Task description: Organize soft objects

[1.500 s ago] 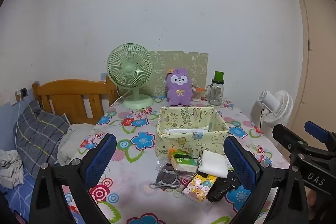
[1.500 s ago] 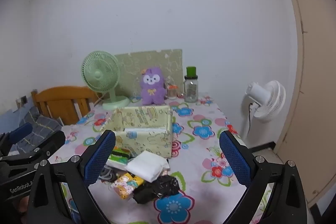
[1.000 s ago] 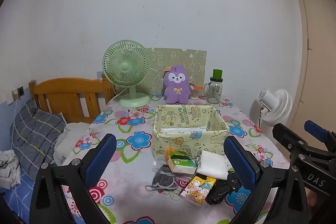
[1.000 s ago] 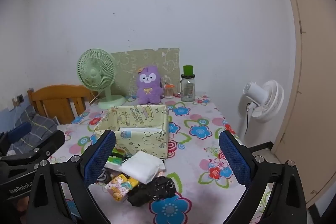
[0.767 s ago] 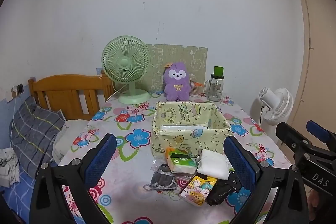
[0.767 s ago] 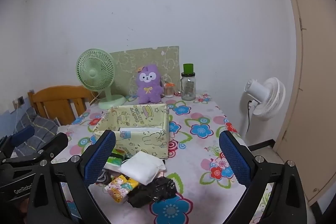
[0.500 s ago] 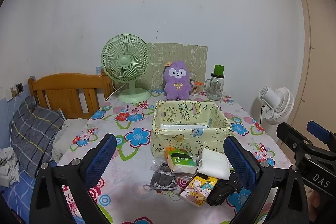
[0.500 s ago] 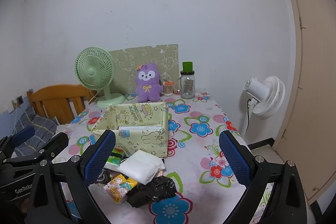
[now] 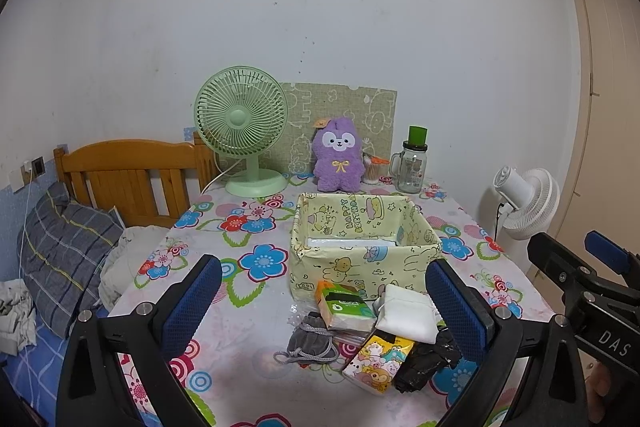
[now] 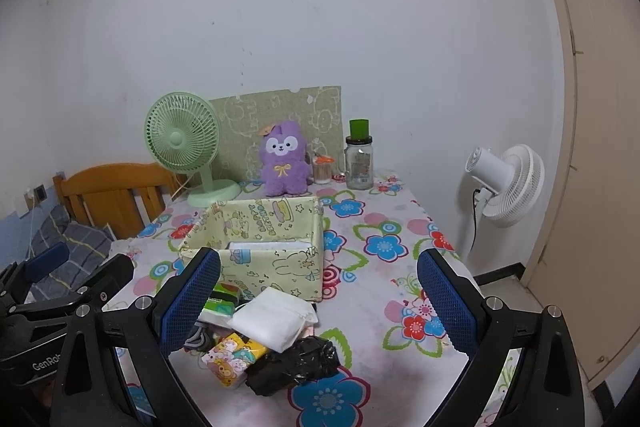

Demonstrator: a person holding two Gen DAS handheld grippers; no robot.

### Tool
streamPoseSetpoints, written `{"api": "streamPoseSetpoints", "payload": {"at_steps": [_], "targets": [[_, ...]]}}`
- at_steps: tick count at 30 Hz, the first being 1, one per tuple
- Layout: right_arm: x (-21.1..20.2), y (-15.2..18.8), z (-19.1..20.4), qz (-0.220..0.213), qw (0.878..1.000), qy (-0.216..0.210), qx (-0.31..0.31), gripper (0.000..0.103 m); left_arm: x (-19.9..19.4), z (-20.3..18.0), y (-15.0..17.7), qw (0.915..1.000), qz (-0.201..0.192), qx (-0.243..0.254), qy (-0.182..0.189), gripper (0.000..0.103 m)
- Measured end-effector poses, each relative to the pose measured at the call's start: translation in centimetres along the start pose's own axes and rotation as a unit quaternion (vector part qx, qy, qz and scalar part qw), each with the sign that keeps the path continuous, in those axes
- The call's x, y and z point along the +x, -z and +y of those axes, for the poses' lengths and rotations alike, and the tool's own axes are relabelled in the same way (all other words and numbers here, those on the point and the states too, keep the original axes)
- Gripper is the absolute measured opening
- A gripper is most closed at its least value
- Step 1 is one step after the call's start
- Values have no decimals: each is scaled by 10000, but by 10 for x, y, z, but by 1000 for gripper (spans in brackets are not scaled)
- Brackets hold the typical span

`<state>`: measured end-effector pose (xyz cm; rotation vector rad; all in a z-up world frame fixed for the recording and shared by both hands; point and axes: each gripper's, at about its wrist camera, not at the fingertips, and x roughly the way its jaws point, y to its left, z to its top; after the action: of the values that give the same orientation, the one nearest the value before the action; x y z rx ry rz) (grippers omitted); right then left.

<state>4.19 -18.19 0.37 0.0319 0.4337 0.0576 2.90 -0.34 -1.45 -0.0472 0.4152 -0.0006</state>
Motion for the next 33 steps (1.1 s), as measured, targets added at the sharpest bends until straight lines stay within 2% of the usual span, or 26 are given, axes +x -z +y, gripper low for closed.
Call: {"api": "streamPoseSetpoints", "payload": {"at_steps": [33], "targets": [[-8, -3, -2, -71, 10000, 10, 13, 100, -8, -1, 0, 10000, -55, 9, -14, 102]]}}
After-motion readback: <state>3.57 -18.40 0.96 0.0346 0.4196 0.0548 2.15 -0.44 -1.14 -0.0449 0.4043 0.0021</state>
